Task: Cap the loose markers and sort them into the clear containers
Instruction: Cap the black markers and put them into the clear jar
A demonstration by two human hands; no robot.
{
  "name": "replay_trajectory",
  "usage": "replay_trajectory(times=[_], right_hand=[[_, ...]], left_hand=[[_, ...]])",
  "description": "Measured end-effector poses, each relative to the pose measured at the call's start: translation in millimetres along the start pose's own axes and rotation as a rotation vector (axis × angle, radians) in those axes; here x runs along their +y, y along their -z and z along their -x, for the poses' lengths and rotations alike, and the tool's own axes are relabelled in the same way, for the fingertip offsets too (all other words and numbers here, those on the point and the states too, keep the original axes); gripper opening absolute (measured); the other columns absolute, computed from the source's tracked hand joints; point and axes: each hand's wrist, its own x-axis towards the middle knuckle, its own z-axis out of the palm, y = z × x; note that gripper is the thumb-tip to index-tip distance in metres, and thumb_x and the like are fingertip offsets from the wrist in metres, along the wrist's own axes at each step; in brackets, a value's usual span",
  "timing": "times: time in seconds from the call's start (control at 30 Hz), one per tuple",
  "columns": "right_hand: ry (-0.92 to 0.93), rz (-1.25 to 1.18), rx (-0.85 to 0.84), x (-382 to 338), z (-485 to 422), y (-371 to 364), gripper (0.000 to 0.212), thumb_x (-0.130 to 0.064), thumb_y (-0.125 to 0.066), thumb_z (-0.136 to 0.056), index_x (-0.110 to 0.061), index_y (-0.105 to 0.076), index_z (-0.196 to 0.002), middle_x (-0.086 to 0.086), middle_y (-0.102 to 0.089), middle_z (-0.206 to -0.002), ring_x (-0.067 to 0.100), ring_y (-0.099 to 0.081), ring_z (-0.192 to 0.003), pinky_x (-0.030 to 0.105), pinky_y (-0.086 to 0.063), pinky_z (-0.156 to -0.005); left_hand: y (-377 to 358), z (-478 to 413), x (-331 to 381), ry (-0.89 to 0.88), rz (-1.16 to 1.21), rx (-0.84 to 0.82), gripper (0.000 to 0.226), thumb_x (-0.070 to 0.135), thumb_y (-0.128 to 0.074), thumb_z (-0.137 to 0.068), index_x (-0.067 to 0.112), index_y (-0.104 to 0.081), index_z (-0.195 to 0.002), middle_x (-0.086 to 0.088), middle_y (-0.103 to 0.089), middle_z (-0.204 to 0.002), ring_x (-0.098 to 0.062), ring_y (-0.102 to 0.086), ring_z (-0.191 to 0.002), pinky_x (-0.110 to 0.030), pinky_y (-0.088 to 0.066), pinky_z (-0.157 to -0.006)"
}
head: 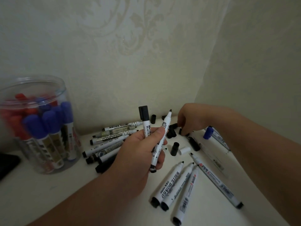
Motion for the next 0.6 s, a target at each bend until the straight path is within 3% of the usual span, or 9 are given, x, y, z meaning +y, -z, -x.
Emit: replay_trajectory(times=[0.13,0.2,0.27,0.4,0.5,0.6], right_hand=[[0.009,-0.089,0.043,1.3,0.9,-7.7,0.016,-0.022,-0.074,-0.084,-0.023,-0.071,-0.100,-0.007,-0.069,-0.098,0.010,-0.061,-0.081,0.022,-0.047,-0.066],[0.003,-0.228,0.176,6.2,9.2,-5.6,0.005,-0.024,-0.072,-0.088,-0.024,-0.070,-0.092,-0.007,-0.070,-0.095,0.006,-0.061,-0.079,0.018,-0.044,-0.062],[-0.009,-0.532,0.340,9.9,24.3,-4.0,0.007,-0.024,-0.072,-0.089,-0.017,-0.073,-0.089,-0.003,-0.074,-0.084,0.009,-0.065,-0.072,0.019,-0.050,-0.060],[0.072,-1.564,0.388,4.0,74.1,-10.8,0.019,-0.009,-0.070,-0.084,0.004,-0.067,-0.097,0.015,-0.071,-0.074,0.018,-0.064,-0.062,0.020,-0.052,-0.052],[0.113,-1.782,0.442,-1.3,101.8,-28.8,0.017,-0.012,-0.068,-0.076,0.000,-0.068,-0.088,0.013,-0.070,-0.071,0.014,-0.064,-0.055,0.020,-0.049,-0.047],[0.163,-1.873,0.454,-0.7,112.4,-40.6,0.003,-0.011,-0.070,-0.074,-0.010,-0.073,-0.073,0.014,-0.072,-0.077,0.018,-0.068,-0.062,0.022,-0.051,-0.051]], left_hand=[[-0.9,0.6,0.9,-0.012,0.009,-0.008,0.023,0.023,-0.064,-0.094,0.004,-0.059,-0.082,-0.006,-0.041,-0.053,-0.016,-0.034,-0.043,-0.027,-0.024,-0.046],[-1.1,1.0,1.6,-0.016,0.012,-0.019,0.019,0.020,-0.063,-0.094,0.003,-0.060,-0.086,-0.004,-0.043,-0.053,-0.015,-0.034,-0.043,-0.027,-0.024,-0.046],[-1.2,1.9,1.7,-0.020,0.019,-0.036,0.016,0.017,-0.064,-0.093,0.004,-0.060,-0.086,-0.002,-0.044,-0.052,-0.014,-0.034,-0.043,-0.026,-0.023,-0.045],[-1.0,3.9,1.7,-0.036,0.008,-0.105,0.020,0.020,-0.069,-0.085,0.004,-0.059,-0.077,-0.004,-0.036,-0.051,-0.016,-0.027,-0.044,-0.029,-0.017,-0.047],[-0.3,8.0,2.7,-0.073,-0.066,-0.180,0.026,0.023,-0.071,-0.080,0.000,-0.060,-0.075,-0.007,-0.030,-0.049,-0.016,-0.021,-0.041,-0.027,-0.016,-0.045],[-1.9,11.7,4.4,-0.096,-0.142,-0.223,0.023,0.023,-0.069,-0.079,0.003,-0.064,-0.067,-0.008,-0.027,-0.050,-0.017,-0.016,-0.043,-0.030,-0.014,-0.046]])
